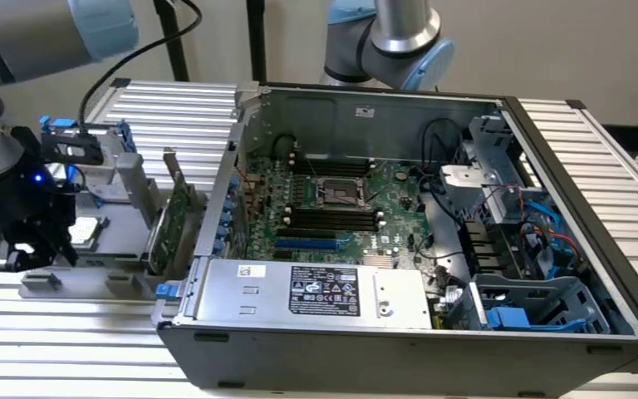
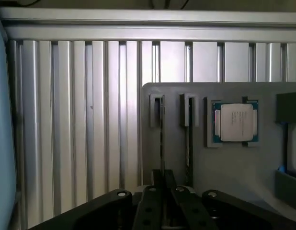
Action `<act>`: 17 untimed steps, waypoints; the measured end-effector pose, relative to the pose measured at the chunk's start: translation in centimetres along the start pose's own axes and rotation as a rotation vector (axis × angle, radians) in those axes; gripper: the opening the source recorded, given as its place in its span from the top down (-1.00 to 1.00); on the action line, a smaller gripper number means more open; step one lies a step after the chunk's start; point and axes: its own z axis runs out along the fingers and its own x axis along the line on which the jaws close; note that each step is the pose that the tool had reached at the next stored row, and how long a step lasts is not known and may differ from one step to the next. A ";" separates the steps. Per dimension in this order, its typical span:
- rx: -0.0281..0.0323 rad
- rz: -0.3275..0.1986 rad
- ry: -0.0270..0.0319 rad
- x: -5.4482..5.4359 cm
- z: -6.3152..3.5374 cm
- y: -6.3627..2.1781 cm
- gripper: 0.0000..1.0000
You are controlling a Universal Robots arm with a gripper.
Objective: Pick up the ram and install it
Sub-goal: 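Pick up the ram and move it above insertion slot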
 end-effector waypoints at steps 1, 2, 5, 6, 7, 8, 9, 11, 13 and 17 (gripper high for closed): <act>-0.0002 0.000 0.0002 0.0 -0.45 0.01 1.00; -0.0001 0.000 0.0001 0.0 -0.90 0.00 1.00; -0.0001 0.000 0.0001 -0.1 -2.26 -0.13 1.00; 0.0000 0.000 0.0000 -0.1 -2.72 -0.19 1.00; -0.0002 0.000 0.0001 -0.1 -3.16 -0.28 1.00; -0.0002 0.000 0.0002 -0.1 -3.66 -0.40 1.00; -0.0001 0.000 0.0001 -0.1 -4.11 -0.54 1.00; -0.0001 0.000 0.0001 -0.2 -5.04 -0.97 1.00; -0.0001 0.000 0.0000 -0.2 -5.94 -1.61 1.00; -0.0005 0.000 0.0002 -0.3 -7.83 -3.27 1.00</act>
